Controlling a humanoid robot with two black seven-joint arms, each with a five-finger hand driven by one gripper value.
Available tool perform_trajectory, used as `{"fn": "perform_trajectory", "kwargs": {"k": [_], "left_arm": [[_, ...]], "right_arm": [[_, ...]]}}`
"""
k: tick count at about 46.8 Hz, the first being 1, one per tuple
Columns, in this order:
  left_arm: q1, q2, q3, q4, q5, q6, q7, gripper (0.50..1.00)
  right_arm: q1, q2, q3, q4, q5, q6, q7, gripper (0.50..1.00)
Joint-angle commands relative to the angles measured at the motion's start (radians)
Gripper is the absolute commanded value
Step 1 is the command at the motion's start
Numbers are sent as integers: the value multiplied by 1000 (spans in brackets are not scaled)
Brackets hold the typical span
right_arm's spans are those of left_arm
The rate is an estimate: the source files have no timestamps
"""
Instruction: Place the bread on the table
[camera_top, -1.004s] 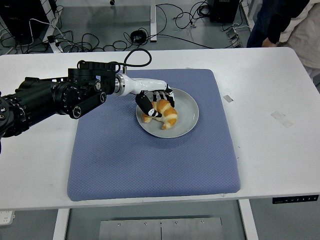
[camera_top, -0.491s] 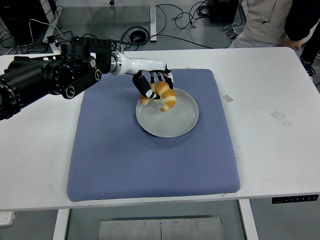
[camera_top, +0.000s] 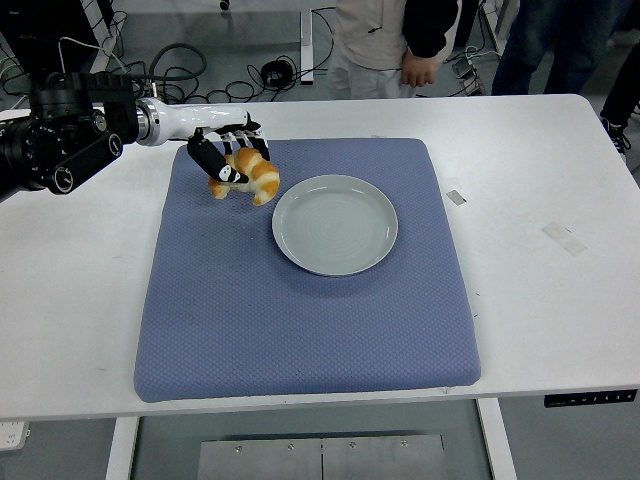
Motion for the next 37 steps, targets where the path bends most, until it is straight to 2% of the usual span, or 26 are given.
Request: {"fn": "perform_trajectory", "kwargs": {"k": [1,37], "left_arm": [[3,16,0,5,0,1,-1,500],[92,24,2,31,-12,40,-4,500]], "right_arm": [[0,0,0,0,0,0,0,1000],[0,0,0,0,0,0,0,1000]]}}
